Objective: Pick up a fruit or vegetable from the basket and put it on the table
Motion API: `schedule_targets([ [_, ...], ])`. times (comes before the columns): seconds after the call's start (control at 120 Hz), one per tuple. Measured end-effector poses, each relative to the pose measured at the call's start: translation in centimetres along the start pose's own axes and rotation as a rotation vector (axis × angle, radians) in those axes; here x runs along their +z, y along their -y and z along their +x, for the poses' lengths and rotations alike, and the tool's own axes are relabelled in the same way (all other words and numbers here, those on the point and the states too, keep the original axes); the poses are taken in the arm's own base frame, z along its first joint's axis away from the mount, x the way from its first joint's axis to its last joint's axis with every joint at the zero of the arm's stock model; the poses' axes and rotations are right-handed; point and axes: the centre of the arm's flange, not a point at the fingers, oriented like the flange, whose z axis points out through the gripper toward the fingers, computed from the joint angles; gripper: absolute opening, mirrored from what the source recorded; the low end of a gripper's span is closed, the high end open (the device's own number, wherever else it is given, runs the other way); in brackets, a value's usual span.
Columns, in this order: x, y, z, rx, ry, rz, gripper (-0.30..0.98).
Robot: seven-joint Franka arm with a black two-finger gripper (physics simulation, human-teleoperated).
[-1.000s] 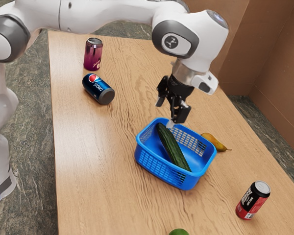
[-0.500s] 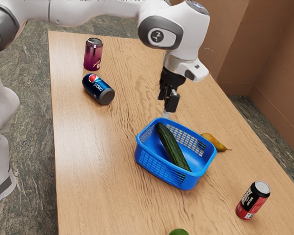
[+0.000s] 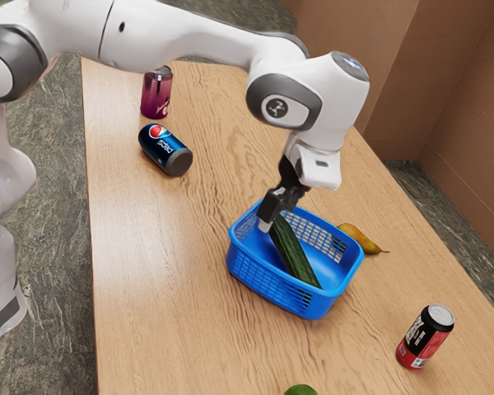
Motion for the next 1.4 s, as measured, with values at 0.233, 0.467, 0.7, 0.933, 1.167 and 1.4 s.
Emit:
schedule_targets([
  [0.233, 2.4, 5.0, -2.2, 0.123, 0.013, -0.011, 0.69],
  [0.467, 3.0, 7.4, -3.8, 0.221, -0.003, -0.004, 0.69],
  [0.7, 4.6, 7.6, -2.6, 0.330, 0.007, -0.016, 0.69],
  [0.933, 4.9, 8.1, -1.0, 0.408, -0.004, -0.009, 0.69],
  [1.167, 6.4, 9.5, 0.5, 0.483, -0.053, -0.052, 0.69],
  [1.4, 7.4, 9.4, 1.8, 0.536, -0.068, -0.075, 0.68],
])
